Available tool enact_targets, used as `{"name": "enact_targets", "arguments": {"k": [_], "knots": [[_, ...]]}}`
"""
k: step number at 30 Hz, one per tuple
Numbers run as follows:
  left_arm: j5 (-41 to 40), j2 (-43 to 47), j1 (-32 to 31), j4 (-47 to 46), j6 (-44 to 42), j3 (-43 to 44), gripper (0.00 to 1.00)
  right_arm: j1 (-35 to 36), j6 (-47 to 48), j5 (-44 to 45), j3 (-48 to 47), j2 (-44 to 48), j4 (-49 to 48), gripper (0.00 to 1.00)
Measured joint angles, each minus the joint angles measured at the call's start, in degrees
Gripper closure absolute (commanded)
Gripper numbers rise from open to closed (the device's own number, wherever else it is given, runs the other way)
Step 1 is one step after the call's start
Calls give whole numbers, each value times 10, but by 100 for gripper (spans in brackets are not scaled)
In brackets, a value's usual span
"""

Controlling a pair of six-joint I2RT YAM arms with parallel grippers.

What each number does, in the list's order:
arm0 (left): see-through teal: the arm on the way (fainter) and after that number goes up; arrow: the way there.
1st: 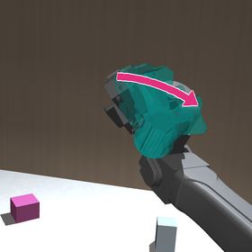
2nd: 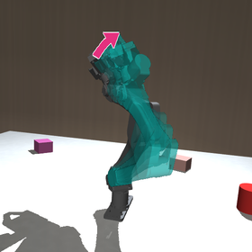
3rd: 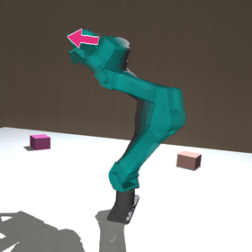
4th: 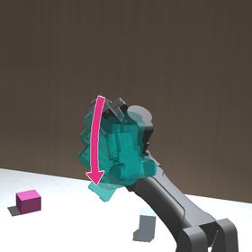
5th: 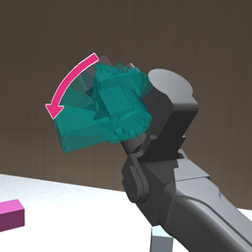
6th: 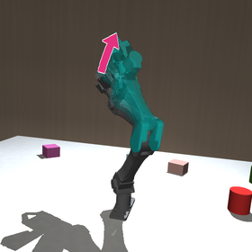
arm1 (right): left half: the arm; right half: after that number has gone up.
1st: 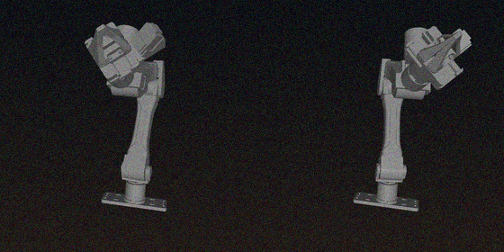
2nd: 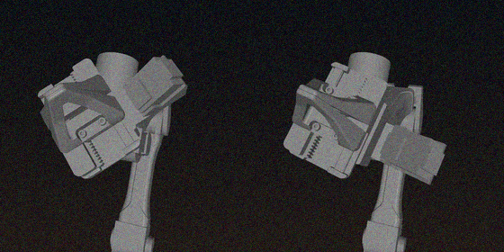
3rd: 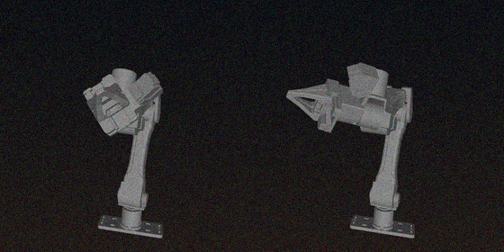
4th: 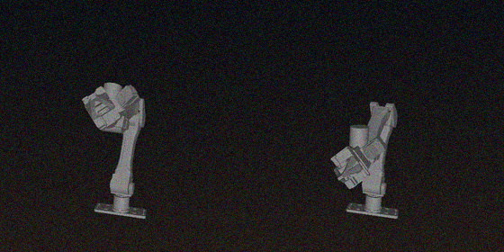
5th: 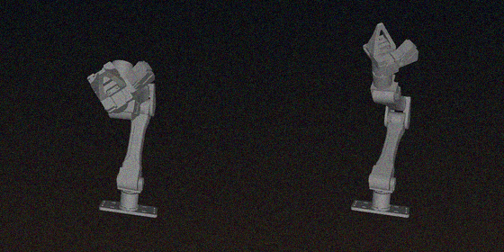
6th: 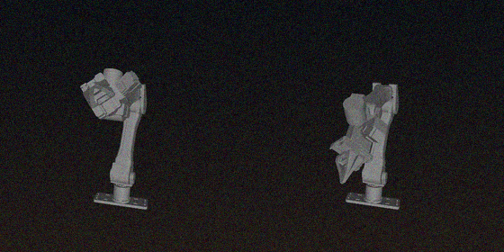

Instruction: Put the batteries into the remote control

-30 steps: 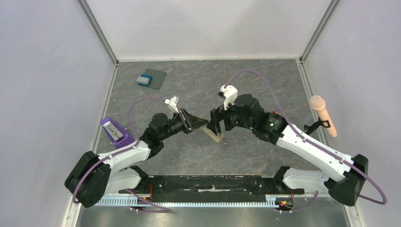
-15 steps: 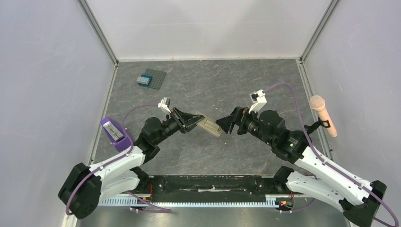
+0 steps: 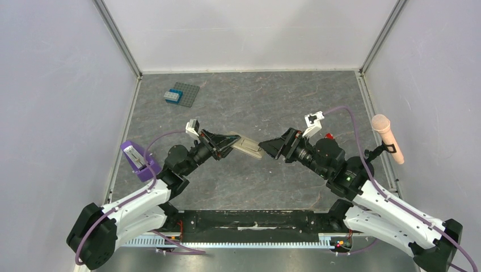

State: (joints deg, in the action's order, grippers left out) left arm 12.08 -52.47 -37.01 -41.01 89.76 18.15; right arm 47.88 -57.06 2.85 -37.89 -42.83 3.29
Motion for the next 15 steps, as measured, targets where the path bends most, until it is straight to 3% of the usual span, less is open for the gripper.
{"name": "enact_targets", "arguments": {"k": [15], "knots": [[0, 0, -1, -29, 24, -4, 98, 0, -26, -17, 19, -15, -42, 30]]}}
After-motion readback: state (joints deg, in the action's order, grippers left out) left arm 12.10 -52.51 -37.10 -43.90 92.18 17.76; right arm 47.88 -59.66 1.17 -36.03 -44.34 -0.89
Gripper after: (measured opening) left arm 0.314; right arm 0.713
